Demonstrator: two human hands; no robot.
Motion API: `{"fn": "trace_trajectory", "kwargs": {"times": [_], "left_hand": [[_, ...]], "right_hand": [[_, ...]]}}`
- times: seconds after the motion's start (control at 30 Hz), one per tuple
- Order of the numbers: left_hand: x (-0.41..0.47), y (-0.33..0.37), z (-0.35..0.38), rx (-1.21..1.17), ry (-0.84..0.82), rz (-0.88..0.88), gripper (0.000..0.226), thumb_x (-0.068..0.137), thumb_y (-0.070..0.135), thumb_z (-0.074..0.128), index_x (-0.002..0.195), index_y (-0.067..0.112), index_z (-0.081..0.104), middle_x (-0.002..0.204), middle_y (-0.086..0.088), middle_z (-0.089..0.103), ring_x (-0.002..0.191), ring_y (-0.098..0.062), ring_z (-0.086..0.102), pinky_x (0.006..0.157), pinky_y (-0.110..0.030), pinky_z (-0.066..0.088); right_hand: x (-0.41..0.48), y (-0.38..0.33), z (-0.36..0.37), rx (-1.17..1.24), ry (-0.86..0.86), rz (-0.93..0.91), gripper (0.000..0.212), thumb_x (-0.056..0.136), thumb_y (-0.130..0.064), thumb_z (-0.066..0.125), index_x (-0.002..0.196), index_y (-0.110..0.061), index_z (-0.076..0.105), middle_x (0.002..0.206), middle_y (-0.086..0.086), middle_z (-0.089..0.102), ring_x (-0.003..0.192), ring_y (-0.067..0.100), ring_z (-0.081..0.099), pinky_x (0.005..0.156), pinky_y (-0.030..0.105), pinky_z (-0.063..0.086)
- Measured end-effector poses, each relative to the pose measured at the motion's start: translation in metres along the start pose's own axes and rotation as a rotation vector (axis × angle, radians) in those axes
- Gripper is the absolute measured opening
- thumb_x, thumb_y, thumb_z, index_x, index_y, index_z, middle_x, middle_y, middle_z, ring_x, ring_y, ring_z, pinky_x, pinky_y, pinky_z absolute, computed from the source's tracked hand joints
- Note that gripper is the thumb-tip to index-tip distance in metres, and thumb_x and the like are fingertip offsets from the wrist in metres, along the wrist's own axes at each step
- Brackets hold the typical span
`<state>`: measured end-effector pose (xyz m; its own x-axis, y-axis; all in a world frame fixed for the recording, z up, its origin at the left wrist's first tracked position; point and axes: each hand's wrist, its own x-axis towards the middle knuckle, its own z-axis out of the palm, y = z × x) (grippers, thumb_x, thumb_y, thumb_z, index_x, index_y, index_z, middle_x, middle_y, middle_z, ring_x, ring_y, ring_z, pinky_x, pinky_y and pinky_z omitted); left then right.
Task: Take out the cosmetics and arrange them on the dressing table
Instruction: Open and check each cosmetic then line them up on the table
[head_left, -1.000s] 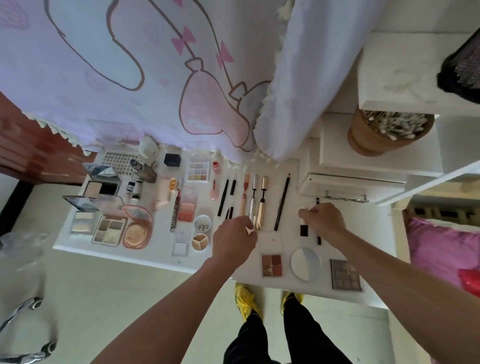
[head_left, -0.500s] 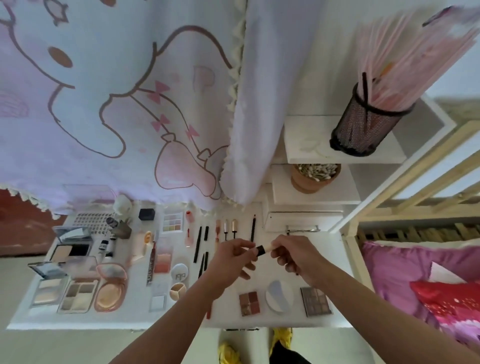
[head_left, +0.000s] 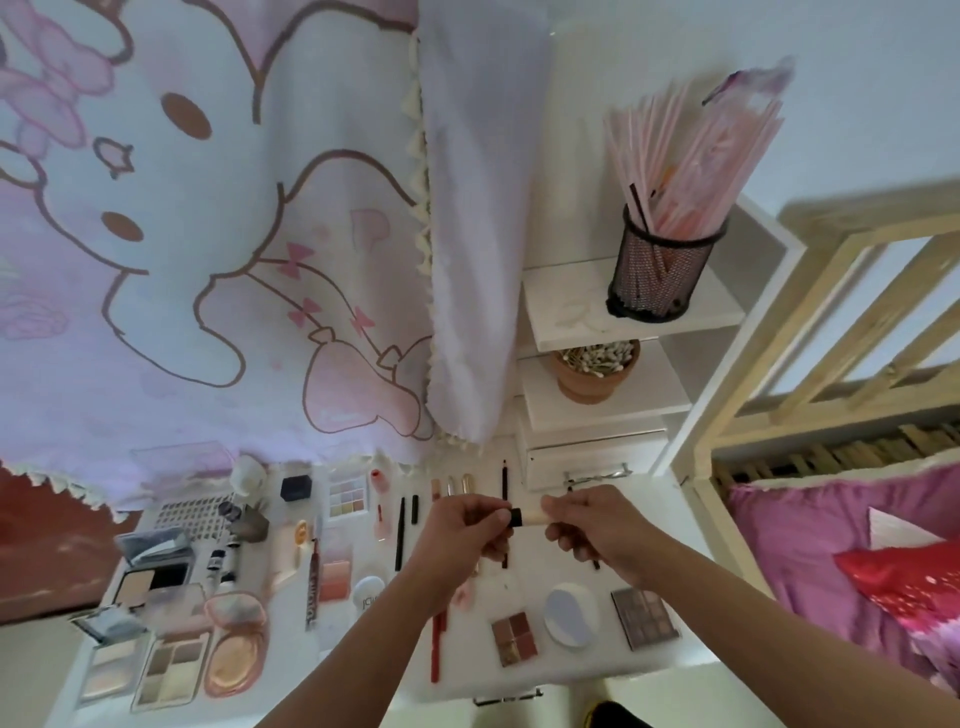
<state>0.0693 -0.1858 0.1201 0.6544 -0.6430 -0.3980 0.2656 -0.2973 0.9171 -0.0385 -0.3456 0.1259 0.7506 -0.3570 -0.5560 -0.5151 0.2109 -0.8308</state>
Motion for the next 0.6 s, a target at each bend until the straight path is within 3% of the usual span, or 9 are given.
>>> {"fn": "trace_trajectory", "kwargs": {"times": [0.2,0.33,0.5,0.6], "left_hand": [[0.004,0.015,0.010,-0.003,0.037,0.023,0.017,0.097,0.008,0.054,0.095,0.001,0.069,0.070,-0.011,0.065,0.059,-0.017,0.060,0.059,-0.025,0.053],[0.009,0.023,0.020,-0.001,0.017,0.048,0.017,0.096,0.008,0.054,0.099,0.000,0.069,0.071,-0.010,0.065,0.062,-0.018,0.059,0.063,-0.027,0.052],[0.011,0.025,0.036,0.015,0.070,0.031,0.017,0.096,0.008,0.055,0.098,-0.002,0.069,0.069,-0.011,0.063,0.059,-0.017,0.056,0.057,-0.024,0.049],[0.013,0.022,0.042,0.028,0.094,0.032,0.018,0.096,0.010,0.056,0.100,-0.001,0.069,0.071,-0.010,0.065,0.061,-0.016,0.057,0.060,-0.025,0.050]], "right_hand": [[0.006,-0.016,-0.019,-0.057,-0.049,-0.151,0.010,0.091,-0.011,0.068,0.096,-0.004,0.071,0.077,0.009,0.071,0.064,0.013,0.061,0.059,0.025,0.048],[0.006,-0.024,-0.033,-0.071,-0.107,-0.083,0.024,0.097,-0.028,0.061,0.099,-0.006,0.069,0.078,0.012,0.073,0.063,0.016,0.064,0.054,0.024,0.048],[0.013,-0.020,-0.051,-0.066,-0.147,-0.118,0.012,0.090,-0.008,0.068,0.102,-0.007,0.068,0.080,0.009,0.069,0.068,0.012,0.064,0.059,0.024,0.049],[0.018,-0.019,-0.059,-0.058,-0.210,-0.070,0.016,0.091,-0.018,0.068,0.104,-0.009,0.068,0.086,0.009,0.070,0.073,0.015,0.067,0.059,0.025,0.049]]}}
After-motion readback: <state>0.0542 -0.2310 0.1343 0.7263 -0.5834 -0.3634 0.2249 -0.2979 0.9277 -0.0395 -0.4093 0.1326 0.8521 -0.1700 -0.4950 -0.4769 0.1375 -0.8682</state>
